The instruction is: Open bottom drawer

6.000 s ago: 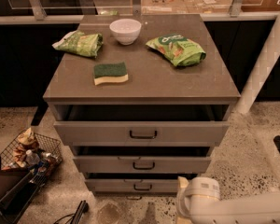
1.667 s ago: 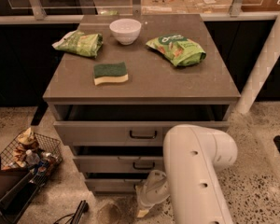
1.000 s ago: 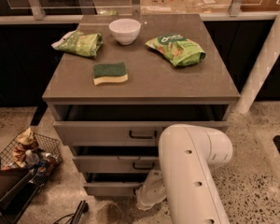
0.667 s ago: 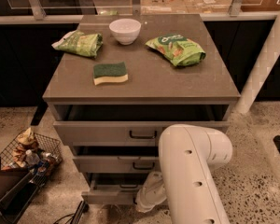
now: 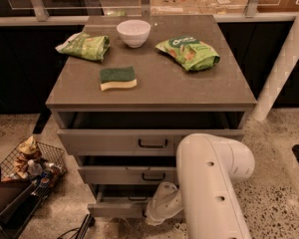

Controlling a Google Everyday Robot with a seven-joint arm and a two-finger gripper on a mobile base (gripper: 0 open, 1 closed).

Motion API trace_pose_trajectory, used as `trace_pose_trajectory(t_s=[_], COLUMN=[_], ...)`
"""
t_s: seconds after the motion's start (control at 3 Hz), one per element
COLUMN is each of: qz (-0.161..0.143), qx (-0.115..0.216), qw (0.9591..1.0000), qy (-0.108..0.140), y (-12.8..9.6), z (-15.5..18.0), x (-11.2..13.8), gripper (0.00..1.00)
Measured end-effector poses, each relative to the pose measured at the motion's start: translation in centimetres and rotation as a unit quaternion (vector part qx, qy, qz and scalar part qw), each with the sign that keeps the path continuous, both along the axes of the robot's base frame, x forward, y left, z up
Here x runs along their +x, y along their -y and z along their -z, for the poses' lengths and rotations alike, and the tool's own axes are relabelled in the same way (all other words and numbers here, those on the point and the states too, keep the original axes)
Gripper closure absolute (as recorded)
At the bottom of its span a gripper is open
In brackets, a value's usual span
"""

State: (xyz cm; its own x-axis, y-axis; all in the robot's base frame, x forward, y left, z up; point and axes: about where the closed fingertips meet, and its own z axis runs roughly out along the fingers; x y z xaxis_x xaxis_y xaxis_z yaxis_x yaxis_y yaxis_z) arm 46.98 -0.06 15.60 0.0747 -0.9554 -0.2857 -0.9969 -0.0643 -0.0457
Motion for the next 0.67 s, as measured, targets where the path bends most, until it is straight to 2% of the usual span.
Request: trace_pose_trajectory(t_s=[0.67], qz=[0.013], qx=[-0.006], qw=[0.9999], qy=[0.002], y=[0.43], z=[-0.42], x=[-0.86], gripper=[1.0])
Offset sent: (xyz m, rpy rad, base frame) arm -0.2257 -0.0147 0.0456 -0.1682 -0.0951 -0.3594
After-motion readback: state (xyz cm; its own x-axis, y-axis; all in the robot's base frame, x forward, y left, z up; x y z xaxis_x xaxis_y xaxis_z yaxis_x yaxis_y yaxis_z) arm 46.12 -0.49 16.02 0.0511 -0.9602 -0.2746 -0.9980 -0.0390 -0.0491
